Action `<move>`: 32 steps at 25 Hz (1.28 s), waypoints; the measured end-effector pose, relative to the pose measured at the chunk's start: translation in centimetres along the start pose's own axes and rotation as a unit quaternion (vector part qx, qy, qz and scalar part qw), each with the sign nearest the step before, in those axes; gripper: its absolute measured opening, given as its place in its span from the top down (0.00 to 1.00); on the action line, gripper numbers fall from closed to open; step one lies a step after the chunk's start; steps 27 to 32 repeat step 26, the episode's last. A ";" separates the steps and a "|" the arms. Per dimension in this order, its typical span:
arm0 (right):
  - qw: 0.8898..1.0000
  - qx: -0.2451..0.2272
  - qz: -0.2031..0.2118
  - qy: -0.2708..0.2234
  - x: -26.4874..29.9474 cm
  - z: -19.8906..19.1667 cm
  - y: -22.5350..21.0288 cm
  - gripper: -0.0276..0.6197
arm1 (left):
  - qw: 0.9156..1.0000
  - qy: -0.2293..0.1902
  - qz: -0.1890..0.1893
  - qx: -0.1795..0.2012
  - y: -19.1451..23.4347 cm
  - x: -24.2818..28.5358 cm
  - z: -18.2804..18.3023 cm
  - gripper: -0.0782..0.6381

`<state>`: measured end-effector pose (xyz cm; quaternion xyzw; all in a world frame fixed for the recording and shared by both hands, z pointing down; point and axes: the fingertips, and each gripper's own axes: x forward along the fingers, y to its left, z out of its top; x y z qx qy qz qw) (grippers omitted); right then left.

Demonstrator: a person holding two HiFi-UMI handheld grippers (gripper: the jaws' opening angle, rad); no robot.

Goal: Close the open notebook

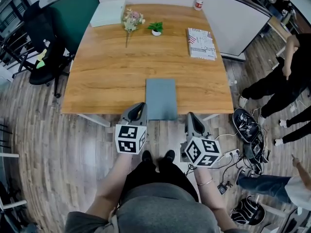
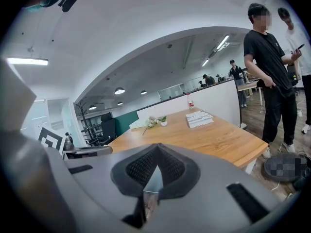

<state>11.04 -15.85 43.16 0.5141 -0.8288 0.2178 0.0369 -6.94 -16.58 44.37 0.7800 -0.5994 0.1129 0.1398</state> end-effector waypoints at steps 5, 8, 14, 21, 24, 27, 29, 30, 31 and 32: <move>1.000 -0.005 0.003 0.002 0.4 0.2 0.2 0.95 | 1.000 -0.003 0.003 -0.003 0.3 -0.2 0.1 0.85; 1.000 -0.010 0.006 0.002 0.5 0.3 0.3 0.95 | 1.000 -0.004 0.003 -0.005 0.2 -0.2 0.1 0.85; 1.000 -0.010 0.005 0.002 0.7 0.4 0.1 0.95 | 1.000 -0.006 0.002 -0.008 0.3 0.1 0.2 0.85; 1.000 -0.010 0.010 0.006 1.2 0.5 -0.1 0.95 | 1.000 -0.008 0.002 -0.008 0.3 0.7 0.4 0.85; 1.000 -0.011 0.014 0.009 1.6 0.5 0.0 0.95 | 1.000 -0.007 0.003 -0.008 0.3 1.0 0.6 0.85; 1.000 -0.011 0.017 0.010 1.9 0.5 0.0 0.95 | 1.000 -0.008 0.003 -0.008 0.4 1.3 0.7 0.85; 1.000 -0.011 0.017 0.010 1.9 0.5 0.0 0.95 | 1.000 -0.008 0.003 -0.008 0.4 1.3 0.7 0.85; 1.000 -0.011 0.017 0.010 1.9 0.5 0.0 0.95 | 1.000 -0.008 0.003 -0.008 0.4 1.3 0.7 0.85; 1.000 -0.011 0.017 0.010 1.9 0.5 0.0 0.95 | 1.000 -0.008 0.003 -0.008 0.4 1.3 0.7 0.85; 1.000 -0.011 0.017 0.010 1.9 0.5 0.0 0.95 | 1.000 -0.008 0.003 -0.008 0.4 1.3 0.7 0.85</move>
